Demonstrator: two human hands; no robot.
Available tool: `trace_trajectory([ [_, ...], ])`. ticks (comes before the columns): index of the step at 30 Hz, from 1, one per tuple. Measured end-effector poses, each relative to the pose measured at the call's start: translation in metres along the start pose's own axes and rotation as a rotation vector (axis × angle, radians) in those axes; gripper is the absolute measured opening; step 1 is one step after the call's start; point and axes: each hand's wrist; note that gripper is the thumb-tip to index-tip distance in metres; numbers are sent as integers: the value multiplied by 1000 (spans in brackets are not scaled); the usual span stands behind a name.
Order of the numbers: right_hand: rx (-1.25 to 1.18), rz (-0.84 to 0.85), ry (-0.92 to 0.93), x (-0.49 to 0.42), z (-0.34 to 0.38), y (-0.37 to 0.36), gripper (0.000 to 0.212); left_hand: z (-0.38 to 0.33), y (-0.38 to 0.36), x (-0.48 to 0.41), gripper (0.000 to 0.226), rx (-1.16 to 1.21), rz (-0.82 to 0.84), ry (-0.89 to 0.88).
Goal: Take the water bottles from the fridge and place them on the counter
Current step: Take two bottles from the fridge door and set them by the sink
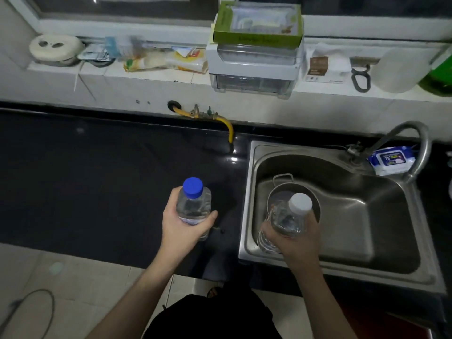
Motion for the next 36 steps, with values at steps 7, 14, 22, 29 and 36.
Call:
trace_trajectory([
  [7,49,84,-2,-34,-15,-23,59,-1,1,-28,53,27,-74,3],
  [14,109,27,-14,-44,-13,-75,50,12,35,-68,55,38,-23,4],
  [22,224,-139,-72,-39,-12,-161,65,29,112,-136,61,16,85,-42],
  [29,146,-274,-47,-54,-8,-218,69,35,162,-198,60,35,165,-68],
  [36,146,-277,-5,-90,-32,-229,68,43,158,-240,60,12,206,-75],
])
Point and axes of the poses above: each hand's wrist, its own x-axis away from the middle knuckle, its own y-axis out of the back of the hand, z = x × y, and after that the axes turned 14 degrees about y, right-handed
